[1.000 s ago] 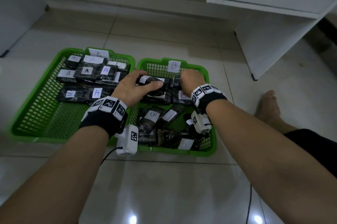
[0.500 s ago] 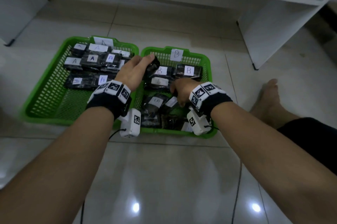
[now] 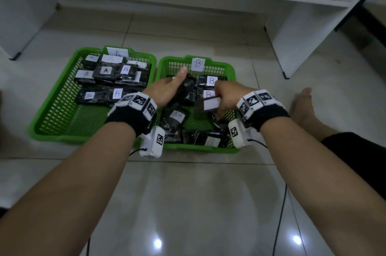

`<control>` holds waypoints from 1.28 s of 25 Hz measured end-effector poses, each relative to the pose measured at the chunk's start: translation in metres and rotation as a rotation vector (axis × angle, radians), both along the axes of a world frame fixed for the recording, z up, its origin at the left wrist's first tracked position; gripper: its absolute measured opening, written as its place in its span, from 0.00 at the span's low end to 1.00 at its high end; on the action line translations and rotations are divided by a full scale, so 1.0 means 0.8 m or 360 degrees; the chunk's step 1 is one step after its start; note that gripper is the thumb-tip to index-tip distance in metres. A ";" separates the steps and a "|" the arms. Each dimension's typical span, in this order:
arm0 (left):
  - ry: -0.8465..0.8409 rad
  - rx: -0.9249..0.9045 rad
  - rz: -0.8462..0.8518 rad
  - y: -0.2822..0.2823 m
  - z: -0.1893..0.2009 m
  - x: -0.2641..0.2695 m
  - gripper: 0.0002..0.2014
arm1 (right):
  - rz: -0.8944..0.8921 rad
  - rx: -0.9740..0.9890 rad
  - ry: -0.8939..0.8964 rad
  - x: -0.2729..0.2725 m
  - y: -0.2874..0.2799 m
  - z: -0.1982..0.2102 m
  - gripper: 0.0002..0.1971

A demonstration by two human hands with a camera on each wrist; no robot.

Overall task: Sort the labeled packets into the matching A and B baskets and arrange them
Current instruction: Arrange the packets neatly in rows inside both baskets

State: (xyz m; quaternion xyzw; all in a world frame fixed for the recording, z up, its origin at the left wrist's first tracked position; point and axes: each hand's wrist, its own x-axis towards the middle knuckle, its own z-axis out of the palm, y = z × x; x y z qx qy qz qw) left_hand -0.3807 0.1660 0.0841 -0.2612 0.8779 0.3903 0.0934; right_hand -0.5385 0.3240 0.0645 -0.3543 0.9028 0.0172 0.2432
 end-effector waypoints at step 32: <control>-0.0361 -0.0019 -0.0635 0.012 -0.057 -0.011 0.34 | -0.0167 -0.0411 -0.0888 0.016 0.049 -0.011 0.25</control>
